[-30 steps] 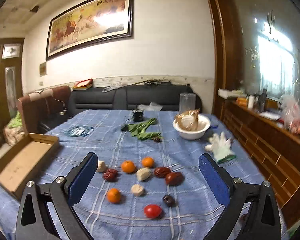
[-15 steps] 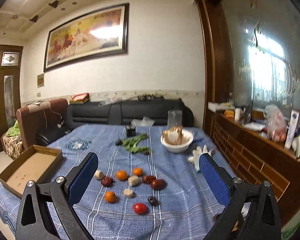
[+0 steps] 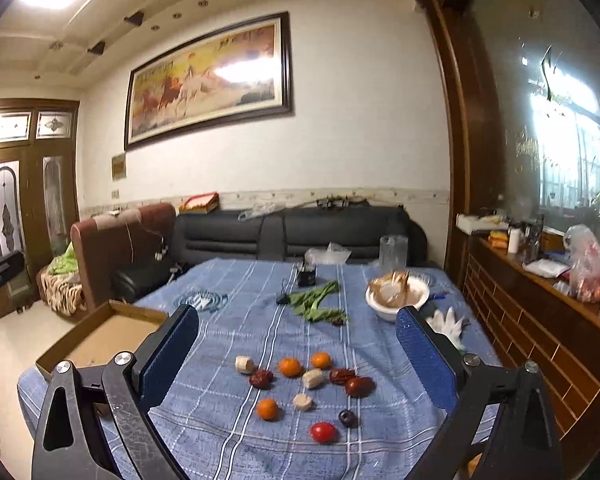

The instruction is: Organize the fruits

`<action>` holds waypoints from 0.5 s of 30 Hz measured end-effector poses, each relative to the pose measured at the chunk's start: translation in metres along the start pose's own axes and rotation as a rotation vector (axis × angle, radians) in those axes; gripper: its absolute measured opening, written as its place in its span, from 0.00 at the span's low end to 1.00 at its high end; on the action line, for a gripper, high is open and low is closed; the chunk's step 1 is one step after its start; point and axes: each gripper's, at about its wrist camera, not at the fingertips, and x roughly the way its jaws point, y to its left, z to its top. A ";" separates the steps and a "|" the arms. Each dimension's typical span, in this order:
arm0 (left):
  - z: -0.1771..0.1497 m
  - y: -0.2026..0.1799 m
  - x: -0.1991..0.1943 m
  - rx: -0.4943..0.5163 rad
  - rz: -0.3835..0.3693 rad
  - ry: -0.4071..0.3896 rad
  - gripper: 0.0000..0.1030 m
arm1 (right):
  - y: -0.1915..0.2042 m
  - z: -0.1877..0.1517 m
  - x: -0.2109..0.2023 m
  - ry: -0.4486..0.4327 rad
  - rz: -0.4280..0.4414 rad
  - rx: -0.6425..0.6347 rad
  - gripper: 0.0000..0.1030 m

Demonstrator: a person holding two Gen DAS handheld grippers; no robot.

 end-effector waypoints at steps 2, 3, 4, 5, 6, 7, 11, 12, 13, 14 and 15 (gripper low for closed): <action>-0.011 -0.009 0.016 0.035 -0.012 0.057 1.00 | 0.001 -0.006 0.010 0.034 -0.014 0.002 0.95; -0.015 -0.014 0.022 0.051 -0.021 0.080 1.00 | 0.000 -0.007 0.013 0.044 -0.022 0.005 0.95; -0.020 -0.019 0.030 0.066 -0.031 0.102 1.00 | -0.003 -0.011 0.018 0.056 -0.039 0.013 0.95; -0.026 -0.026 0.040 0.088 -0.041 0.130 1.00 | -0.004 -0.013 0.021 0.061 -0.043 0.018 0.96; -0.029 -0.031 0.045 0.100 -0.045 0.145 1.00 | -0.007 -0.016 0.026 0.076 -0.042 0.025 0.96; -0.034 -0.037 0.053 0.118 -0.053 0.165 1.00 | -0.008 -0.019 0.032 0.093 -0.038 0.031 0.96; -0.048 -0.049 0.076 0.149 -0.065 0.216 1.00 | -0.011 -0.035 0.062 0.172 -0.025 0.040 0.96; -0.051 -0.050 0.082 0.149 -0.066 0.231 1.00 | -0.011 -0.039 0.069 0.190 -0.033 0.036 0.96; -0.055 -0.053 0.090 0.148 -0.071 0.256 1.00 | -0.011 -0.046 0.077 0.213 -0.048 0.030 0.96; -0.057 -0.055 0.096 0.146 -0.078 0.274 1.00 | -0.011 -0.051 0.082 0.220 -0.044 0.027 0.96; -0.060 -0.057 0.103 0.144 -0.091 0.291 1.00 | -0.012 -0.053 0.084 0.223 -0.041 0.025 0.96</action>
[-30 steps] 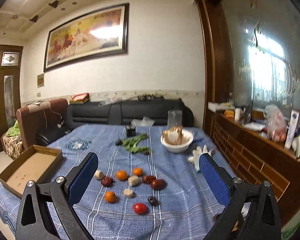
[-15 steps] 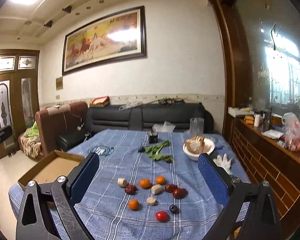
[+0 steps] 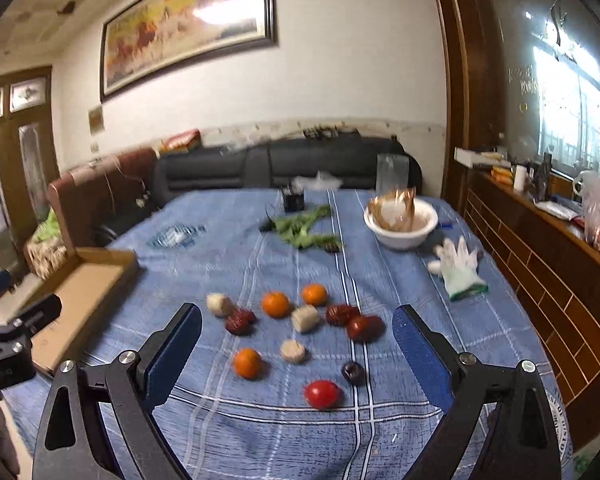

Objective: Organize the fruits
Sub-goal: 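Grasp the mandarin orange with the left tool while the right tool grasps the red tomato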

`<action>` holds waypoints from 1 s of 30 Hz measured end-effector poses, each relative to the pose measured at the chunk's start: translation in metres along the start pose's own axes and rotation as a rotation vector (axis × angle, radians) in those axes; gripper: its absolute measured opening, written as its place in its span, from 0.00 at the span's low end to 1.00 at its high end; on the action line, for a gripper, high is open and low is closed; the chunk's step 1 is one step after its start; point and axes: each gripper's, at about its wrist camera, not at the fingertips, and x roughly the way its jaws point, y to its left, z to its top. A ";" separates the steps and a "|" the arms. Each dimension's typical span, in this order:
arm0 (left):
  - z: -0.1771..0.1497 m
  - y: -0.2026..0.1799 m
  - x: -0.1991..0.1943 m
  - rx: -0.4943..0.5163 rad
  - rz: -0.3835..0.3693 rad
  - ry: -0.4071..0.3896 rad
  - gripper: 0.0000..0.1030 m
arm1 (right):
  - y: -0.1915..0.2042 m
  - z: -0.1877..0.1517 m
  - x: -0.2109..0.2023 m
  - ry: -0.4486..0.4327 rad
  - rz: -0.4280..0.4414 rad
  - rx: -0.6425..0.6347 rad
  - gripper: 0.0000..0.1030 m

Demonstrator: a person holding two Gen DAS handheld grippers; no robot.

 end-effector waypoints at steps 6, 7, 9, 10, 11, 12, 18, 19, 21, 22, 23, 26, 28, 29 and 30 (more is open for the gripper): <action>-0.008 -0.015 0.027 0.037 -0.014 0.058 1.00 | -0.014 -0.011 0.022 0.053 -0.027 0.013 0.96; -0.009 -0.018 0.031 0.042 -0.015 0.064 1.00 | -0.020 -0.013 0.026 0.074 -0.018 0.030 0.96; -0.011 -0.023 0.034 0.046 -0.024 0.073 1.00 | -0.025 -0.016 0.031 0.098 -0.011 0.043 0.96; -0.012 -0.027 0.038 0.052 -0.030 0.082 1.00 | -0.028 -0.019 0.033 0.106 -0.013 0.048 0.96; -0.012 -0.029 0.040 0.058 -0.034 0.090 1.00 | -0.030 -0.020 0.033 0.106 -0.018 0.050 0.96; -0.013 -0.032 0.043 0.064 -0.038 0.096 1.00 | -0.033 -0.021 0.033 0.100 -0.027 0.054 0.96; -0.013 -0.042 0.052 0.078 -0.055 0.112 1.00 | -0.042 -0.021 0.018 0.001 -0.052 0.049 0.96; -0.013 -0.043 0.054 0.076 -0.060 0.117 1.00 | -0.043 -0.020 0.020 0.006 -0.047 0.044 0.96; -0.013 -0.044 0.057 0.070 -0.078 0.129 1.00 | -0.047 -0.022 0.030 0.086 -0.025 0.025 0.96; -0.013 -0.044 0.058 0.066 -0.087 0.132 1.00 | -0.047 -0.025 0.035 0.129 -0.007 0.016 0.96; -0.012 -0.045 0.061 0.064 -0.098 0.136 1.00 | -0.049 -0.027 0.039 0.152 -0.005 0.013 0.95; -0.008 -0.053 0.070 0.064 -0.156 0.155 1.00 | -0.052 -0.036 0.049 0.217 -0.009 -0.005 0.64; -0.005 -0.061 0.078 0.066 -0.205 0.172 1.00 | -0.058 -0.040 0.058 0.266 0.005 0.021 0.53; -0.004 -0.067 0.082 0.071 -0.222 0.180 1.00 | -0.061 -0.042 0.061 0.279 0.018 0.039 0.53; -0.003 -0.072 0.086 0.077 -0.236 0.184 1.00 | -0.064 -0.041 0.066 0.295 0.040 0.060 0.53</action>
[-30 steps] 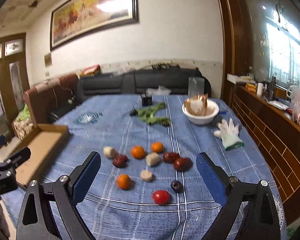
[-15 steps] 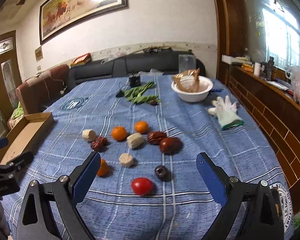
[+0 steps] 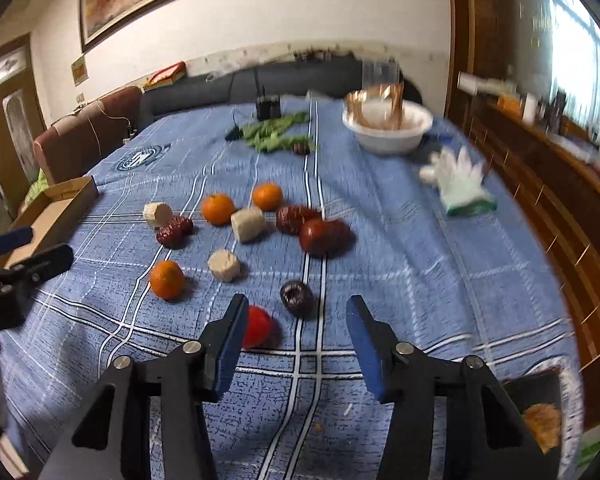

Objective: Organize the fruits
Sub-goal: 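Grasp the mandarin orange with the left tool while the right tool grasps the red tomato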

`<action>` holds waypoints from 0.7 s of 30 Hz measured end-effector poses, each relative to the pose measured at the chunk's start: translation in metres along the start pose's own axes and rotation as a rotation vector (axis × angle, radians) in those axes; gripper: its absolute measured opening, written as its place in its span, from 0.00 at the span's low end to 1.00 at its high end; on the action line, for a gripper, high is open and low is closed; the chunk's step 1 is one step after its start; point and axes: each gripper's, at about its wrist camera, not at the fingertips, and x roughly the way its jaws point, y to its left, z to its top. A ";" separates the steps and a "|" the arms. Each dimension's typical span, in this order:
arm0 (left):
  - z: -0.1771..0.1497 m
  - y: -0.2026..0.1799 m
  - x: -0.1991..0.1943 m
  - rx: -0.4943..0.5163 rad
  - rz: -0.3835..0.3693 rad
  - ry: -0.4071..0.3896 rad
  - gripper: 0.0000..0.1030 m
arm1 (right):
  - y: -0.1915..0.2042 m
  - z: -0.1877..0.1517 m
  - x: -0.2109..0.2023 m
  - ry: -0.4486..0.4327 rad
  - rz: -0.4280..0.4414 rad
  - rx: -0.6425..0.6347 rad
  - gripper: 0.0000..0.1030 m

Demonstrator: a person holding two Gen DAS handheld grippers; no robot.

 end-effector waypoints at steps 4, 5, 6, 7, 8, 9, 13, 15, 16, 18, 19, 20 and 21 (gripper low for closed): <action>0.004 -0.020 0.024 0.053 -0.042 0.027 0.94 | -0.001 0.000 0.014 0.072 0.103 0.021 0.53; 0.005 -0.024 0.031 0.058 -0.061 0.042 0.88 | 0.000 0.000 0.017 0.084 0.114 0.019 0.53; 0.005 -0.026 0.037 0.058 -0.083 0.060 0.85 | 0.003 -0.001 0.021 0.095 0.123 0.013 0.53; 0.006 -0.028 0.044 0.055 -0.108 0.081 0.79 | 0.006 -0.002 0.024 0.103 0.129 0.003 0.53; 0.006 -0.029 0.053 0.046 -0.144 0.108 0.72 | 0.008 -0.002 0.026 0.106 0.131 -0.003 0.53; 0.006 -0.030 0.059 0.039 -0.166 0.127 0.68 | 0.010 -0.003 0.028 0.110 0.140 -0.010 0.53; 0.004 -0.037 0.078 0.025 -0.221 0.181 0.55 | 0.020 -0.004 0.034 0.119 0.144 -0.031 0.53; 0.002 -0.040 0.083 0.037 -0.223 0.193 0.51 | 0.024 -0.004 0.037 0.123 0.130 -0.047 0.53; 0.002 -0.042 0.084 0.045 -0.219 0.187 0.50 | 0.023 -0.004 0.037 0.124 0.127 -0.049 0.51; 0.002 -0.048 0.084 0.069 -0.219 0.180 0.47 | 0.025 -0.005 0.040 0.132 0.121 -0.054 0.47; 0.002 -0.050 0.084 0.075 -0.222 0.176 0.37 | 0.025 -0.005 0.042 0.135 0.117 -0.056 0.43; 0.001 -0.053 0.084 0.086 -0.214 0.169 0.27 | 0.025 -0.006 0.042 0.133 0.109 -0.060 0.40; 0.001 -0.054 0.084 0.094 -0.215 0.167 0.24 | 0.026 -0.006 0.042 0.131 0.100 -0.065 0.39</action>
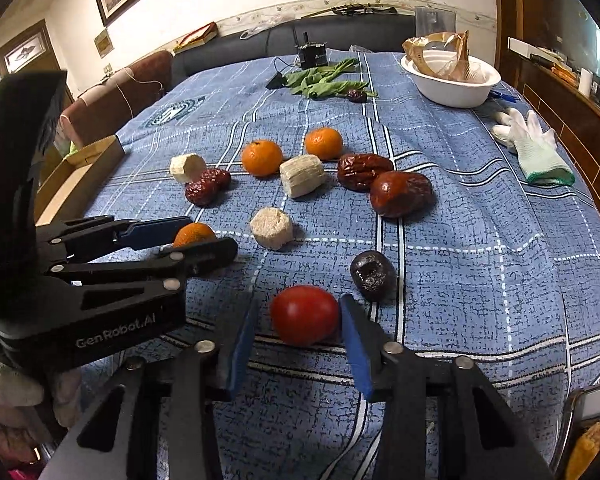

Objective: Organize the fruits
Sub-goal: 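Grasp the mandarin orange with the left tool while the right tool grasps the red tomato, then release the orange from the left tool into the tray while the right tool drops the tomato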

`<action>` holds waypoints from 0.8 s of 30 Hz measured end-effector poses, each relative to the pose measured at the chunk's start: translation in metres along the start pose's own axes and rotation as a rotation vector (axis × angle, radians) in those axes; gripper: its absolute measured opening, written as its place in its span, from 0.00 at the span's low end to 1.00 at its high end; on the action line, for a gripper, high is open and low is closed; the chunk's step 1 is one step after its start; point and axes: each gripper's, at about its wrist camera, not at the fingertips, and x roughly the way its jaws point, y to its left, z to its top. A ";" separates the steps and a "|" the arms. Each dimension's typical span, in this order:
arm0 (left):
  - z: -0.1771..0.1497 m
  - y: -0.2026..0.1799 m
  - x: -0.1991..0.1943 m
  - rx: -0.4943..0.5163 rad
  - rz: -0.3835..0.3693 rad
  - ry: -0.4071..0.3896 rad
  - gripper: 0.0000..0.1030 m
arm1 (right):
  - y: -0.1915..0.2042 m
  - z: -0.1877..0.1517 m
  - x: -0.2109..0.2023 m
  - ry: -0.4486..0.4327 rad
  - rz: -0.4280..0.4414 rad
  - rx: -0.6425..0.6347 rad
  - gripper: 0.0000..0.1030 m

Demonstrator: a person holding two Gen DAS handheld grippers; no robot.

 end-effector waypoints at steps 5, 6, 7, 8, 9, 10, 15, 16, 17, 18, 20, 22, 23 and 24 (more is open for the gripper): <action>-0.004 0.006 -0.011 -0.040 -0.031 -0.009 0.24 | 0.001 0.000 0.000 0.001 -0.019 -0.005 0.35; -0.006 0.009 -0.015 -0.055 -0.033 -0.015 0.24 | 0.002 -0.001 -0.001 0.002 -0.021 -0.007 0.35; -0.007 0.013 -0.021 -0.069 -0.038 -0.023 0.24 | 0.003 -0.001 -0.004 -0.001 -0.019 -0.008 0.34; -0.010 0.018 -0.029 -0.087 -0.042 -0.032 0.24 | 0.005 -0.002 -0.006 -0.005 -0.018 -0.010 0.34; -0.013 0.024 -0.038 -0.109 -0.041 -0.042 0.24 | 0.007 -0.002 -0.009 -0.009 -0.016 -0.012 0.34; -0.016 0.031 -0.047 -0.127 -0.037 -0.054 0.24 | 0.010 -0.002 -0.013 -0.016 -0.011 -0.016 0.35; -0.040 0.083 -0.103 -0.238 0.063 -0.137 0.25 | 0.038 0.004 -0.032 -0.050 0.049 -0.054 0.35; -0.046 0.095 -0.113 -0.258 0.096 -0.148 0.25 | 0.051 0.007 -0.036 -0.058 0.074 -0.073 0.35; -0.054 0.111 -0.125 -0.286 0.151 -0.159 0.25 | 0.061 0.010 -0.038 -0.062 0.095 -0.092 0.35; -0.059 0.123 -0.133 -0.305 0.191 -0.165 0.25 | 0.074 0.013 -0.040 -0.065 0.116 -0.114 0.35; -0.077 0.153 -0.152 -0.353 0.286 -0.177 0.25 | 0.100 0.017 -0.043 -0.070 0.157 -0.160 0.35; -0.094 0.181 -0.167 -0.403 0.370 -0.182 0.25 | 0.129 0.022 -0.044 -0.068 0.202 -0.207 0.35; -0.102 0.194 -0.172 -0.428 0.399 -0.181 0.25 | 0.149 0.026 -0.043 -0.064 0.234 -0.238 0.35; -0.109 0.205 -0.177 -0.453 0.420 -0.179 0.25 | 0.162 0.028 -0.043 -0.062 0.254 -0.259 0.35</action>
